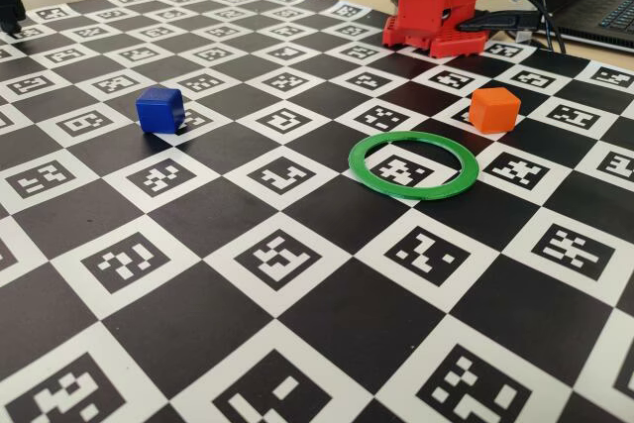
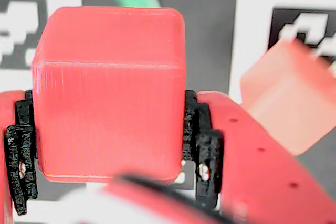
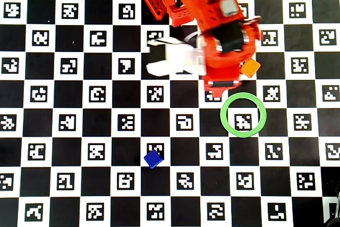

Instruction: Grab the red cube then put it in the green circle then put the blue cube on top and finally the orange cube on top

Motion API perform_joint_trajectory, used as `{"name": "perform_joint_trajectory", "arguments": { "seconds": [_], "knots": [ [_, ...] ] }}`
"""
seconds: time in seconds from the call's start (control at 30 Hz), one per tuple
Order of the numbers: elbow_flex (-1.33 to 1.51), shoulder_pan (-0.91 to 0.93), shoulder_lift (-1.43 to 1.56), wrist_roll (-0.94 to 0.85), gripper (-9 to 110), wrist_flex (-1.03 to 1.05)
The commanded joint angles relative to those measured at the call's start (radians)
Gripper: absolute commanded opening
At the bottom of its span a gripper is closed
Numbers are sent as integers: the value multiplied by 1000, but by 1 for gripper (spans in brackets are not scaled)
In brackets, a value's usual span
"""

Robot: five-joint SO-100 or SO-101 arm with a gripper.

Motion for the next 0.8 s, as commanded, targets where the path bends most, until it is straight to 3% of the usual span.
{"name": "perform_joint_trajectory", "arguments": {
  "seconds": [0.0, 0.77],
  "knots": [
    [-150, -35, -60, 48, -1, -48],
    [-98, -63, -328, 43, -1, -383]
  ]
}}
